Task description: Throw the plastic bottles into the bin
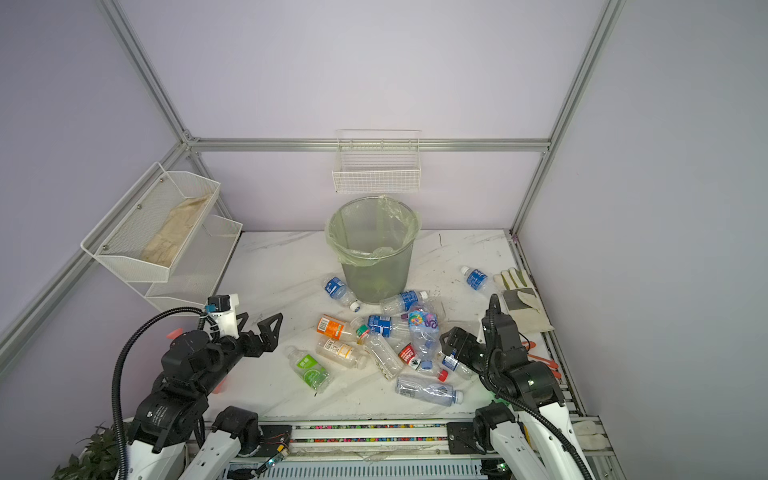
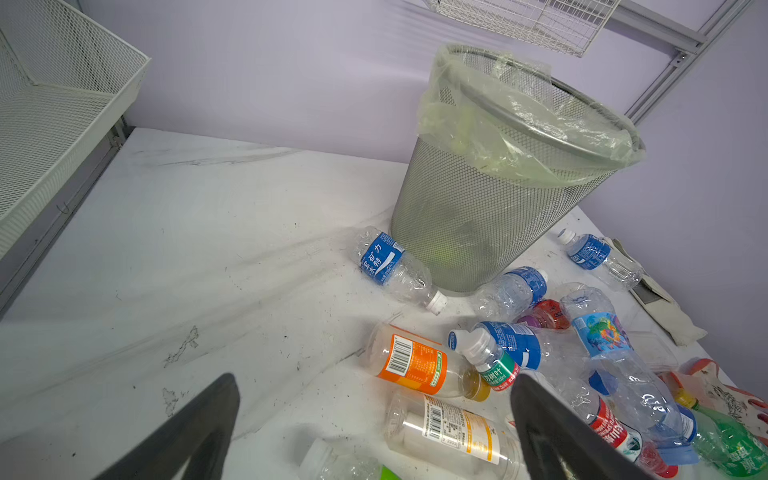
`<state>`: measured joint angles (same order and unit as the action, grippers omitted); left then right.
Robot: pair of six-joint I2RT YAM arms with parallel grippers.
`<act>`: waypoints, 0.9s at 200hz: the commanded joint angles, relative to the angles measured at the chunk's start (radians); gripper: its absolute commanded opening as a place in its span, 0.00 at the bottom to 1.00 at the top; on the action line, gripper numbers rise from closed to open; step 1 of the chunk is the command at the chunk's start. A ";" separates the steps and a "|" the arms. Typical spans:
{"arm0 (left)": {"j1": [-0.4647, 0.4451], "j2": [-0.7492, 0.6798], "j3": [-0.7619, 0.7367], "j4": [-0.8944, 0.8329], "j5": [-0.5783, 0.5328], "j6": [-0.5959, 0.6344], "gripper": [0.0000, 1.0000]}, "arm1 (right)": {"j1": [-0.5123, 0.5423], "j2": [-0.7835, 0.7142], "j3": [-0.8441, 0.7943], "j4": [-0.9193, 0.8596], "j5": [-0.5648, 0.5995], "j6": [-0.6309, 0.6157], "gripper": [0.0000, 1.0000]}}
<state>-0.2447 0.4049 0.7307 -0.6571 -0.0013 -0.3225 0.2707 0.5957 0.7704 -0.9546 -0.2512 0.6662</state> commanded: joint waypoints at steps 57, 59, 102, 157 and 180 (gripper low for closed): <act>-0.004 0.023 -0.036 0.011 -0.008 0.004 1.00 | 0.472 0.353 0.183 0.271 0.253 0.161 0.97; -0.005 0.023 -0.036 0.011 -0.008 0.004 1.00 | 0.508 0.368 0.192 0.274 0.276 0.177 0.97; -0.008 0.017 -0.031 -0.006 -0.027 0.016 1.00 | 0.813 0.466 0.269 0.249 0.518 0.605 0.97; -0.011 0.021 -0.028 -0.011 -0.035 0.015 1.00 | 0.984 0.409 0.212 0.084 0.453 1.377 0.97; -0.010 0.020 -0.027 -0.013 -0.041 0.015 1.00 | 1.016 0.432 0.235 -0.027 0.483 1.477 0.97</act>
<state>-0.2504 0.4255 0.7307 -0.6773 -0.0338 -0.3214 1.2579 1.0145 0.9859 -0.8253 0.2218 1.7569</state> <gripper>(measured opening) 0.998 0.974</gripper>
